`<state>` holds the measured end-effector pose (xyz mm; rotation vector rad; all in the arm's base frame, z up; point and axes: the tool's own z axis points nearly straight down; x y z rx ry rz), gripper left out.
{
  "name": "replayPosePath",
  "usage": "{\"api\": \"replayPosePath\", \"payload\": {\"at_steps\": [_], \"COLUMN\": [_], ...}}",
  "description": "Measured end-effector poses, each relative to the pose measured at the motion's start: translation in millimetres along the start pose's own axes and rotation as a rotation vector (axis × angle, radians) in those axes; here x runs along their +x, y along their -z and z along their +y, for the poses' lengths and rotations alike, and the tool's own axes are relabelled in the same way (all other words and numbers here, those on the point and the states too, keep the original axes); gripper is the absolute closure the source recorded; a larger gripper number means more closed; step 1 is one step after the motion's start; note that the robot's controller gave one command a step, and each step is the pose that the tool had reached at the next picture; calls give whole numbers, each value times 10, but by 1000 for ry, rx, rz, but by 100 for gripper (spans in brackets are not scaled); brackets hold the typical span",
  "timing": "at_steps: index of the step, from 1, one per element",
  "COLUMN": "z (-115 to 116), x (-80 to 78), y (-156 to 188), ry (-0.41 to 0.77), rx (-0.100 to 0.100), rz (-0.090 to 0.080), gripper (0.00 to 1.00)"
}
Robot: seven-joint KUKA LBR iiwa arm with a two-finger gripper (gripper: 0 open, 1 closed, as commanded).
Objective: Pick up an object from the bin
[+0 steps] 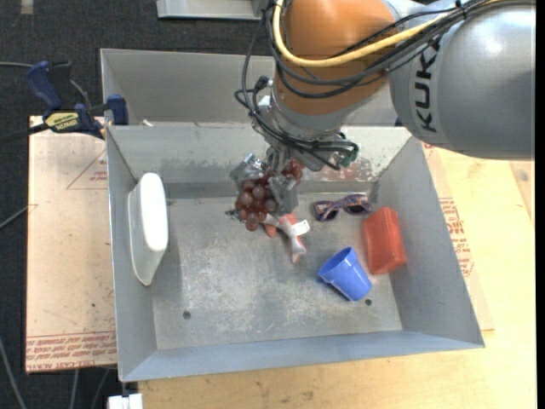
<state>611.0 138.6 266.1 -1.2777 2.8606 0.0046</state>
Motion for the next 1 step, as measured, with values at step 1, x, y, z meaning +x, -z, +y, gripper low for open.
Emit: {"api": "replayPosePath", "payload": {"at_steps": [1], "z": [6], "x": [-24], "y": [210], "ry": [10], "rx": [2], "rz": [-3], "gripper": [100]}}
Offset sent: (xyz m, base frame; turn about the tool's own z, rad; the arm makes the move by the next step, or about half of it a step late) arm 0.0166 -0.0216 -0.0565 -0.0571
